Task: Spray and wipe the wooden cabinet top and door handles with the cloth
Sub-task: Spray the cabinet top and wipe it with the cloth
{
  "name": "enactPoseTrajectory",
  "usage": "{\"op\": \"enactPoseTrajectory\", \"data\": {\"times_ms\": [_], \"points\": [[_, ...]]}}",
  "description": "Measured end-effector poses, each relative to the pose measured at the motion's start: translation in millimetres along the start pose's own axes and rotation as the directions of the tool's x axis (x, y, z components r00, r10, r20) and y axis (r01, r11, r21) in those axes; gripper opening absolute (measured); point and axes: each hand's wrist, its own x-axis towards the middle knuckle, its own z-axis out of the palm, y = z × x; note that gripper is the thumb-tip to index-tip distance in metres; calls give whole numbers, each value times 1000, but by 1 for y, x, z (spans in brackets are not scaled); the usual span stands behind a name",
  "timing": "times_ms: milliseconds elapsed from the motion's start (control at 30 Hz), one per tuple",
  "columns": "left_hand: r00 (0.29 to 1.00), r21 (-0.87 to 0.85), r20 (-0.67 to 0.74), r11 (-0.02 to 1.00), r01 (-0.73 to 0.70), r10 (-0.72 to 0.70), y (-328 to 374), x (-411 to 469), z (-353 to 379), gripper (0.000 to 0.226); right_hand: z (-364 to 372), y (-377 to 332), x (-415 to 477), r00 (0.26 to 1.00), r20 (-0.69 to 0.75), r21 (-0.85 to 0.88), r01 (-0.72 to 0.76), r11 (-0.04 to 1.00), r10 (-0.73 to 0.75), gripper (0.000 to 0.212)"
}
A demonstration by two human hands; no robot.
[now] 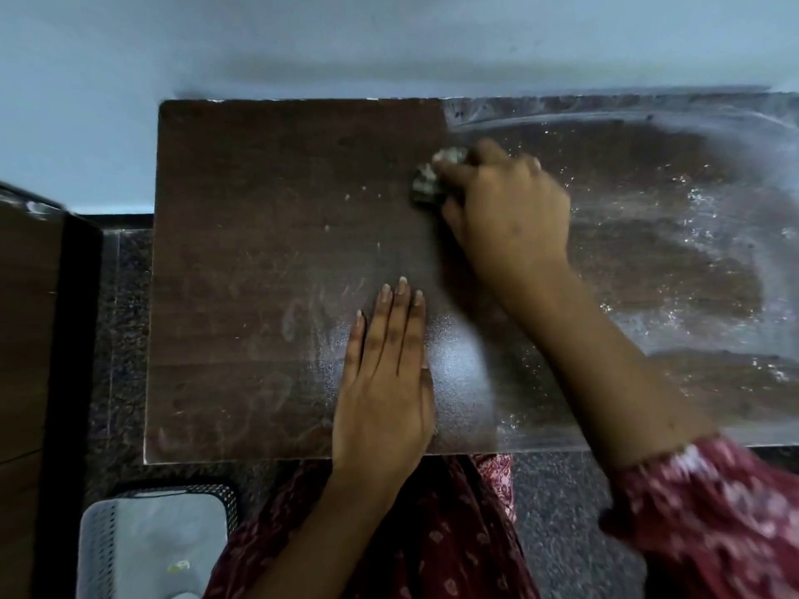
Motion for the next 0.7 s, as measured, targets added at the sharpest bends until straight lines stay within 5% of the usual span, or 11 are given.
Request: {"op": "enactPoseTrajectory", "data": {"times_ms": [367, 700], "points": [[1000, -22, -26, 1000, 0, -1, 0, -1, 1, 52, 7, 19, 66, 994, -83, -8, -78, 997, 77, 29], [999, -23, -49, 1000, -11, 10, 0, -1, 1, 53, -8, -1, -82, 987, 125, 71, -107, 992, 97, 36]]}}
